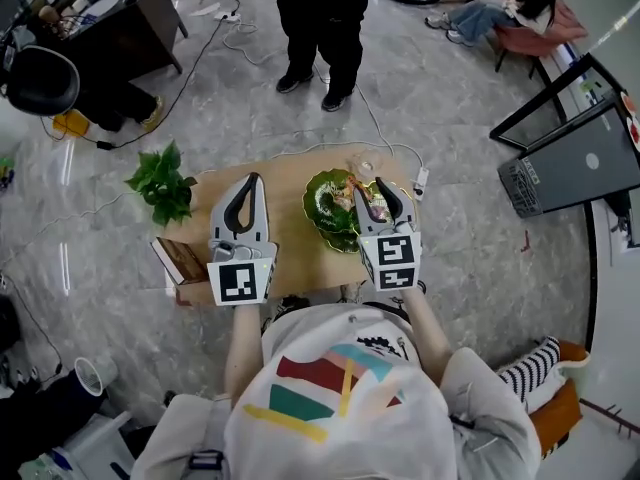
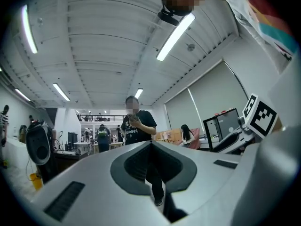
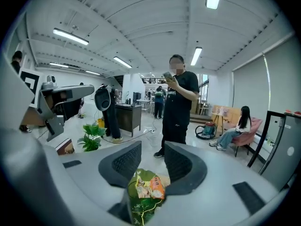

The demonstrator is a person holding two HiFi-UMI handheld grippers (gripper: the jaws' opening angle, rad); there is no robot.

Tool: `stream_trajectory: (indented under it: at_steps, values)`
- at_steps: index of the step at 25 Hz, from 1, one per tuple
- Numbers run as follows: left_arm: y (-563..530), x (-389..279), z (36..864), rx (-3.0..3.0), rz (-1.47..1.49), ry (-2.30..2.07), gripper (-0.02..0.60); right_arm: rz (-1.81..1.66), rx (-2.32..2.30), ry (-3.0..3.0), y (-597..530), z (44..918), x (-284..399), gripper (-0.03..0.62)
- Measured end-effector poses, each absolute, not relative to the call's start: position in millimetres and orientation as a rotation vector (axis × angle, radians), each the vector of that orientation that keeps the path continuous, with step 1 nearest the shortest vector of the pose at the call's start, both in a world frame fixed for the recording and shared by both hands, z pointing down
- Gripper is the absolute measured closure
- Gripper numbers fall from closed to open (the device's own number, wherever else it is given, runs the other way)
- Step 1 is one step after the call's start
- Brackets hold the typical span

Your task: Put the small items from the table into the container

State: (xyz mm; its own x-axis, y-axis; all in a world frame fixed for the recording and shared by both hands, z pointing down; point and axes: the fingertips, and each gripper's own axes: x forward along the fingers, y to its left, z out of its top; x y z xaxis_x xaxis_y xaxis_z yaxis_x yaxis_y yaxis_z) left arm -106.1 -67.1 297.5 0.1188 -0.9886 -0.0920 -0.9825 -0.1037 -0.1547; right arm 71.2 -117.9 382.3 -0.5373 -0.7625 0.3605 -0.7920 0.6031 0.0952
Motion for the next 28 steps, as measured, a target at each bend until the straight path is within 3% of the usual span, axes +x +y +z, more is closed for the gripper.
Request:
stream_trajectory:
  at_steps: [28]
  values:
    - [-81, -72, 273, -2.227, -0.011, 1.850, 0.574, 0.094, 1.553, -2.448, -128, 351, 145, 0.457]
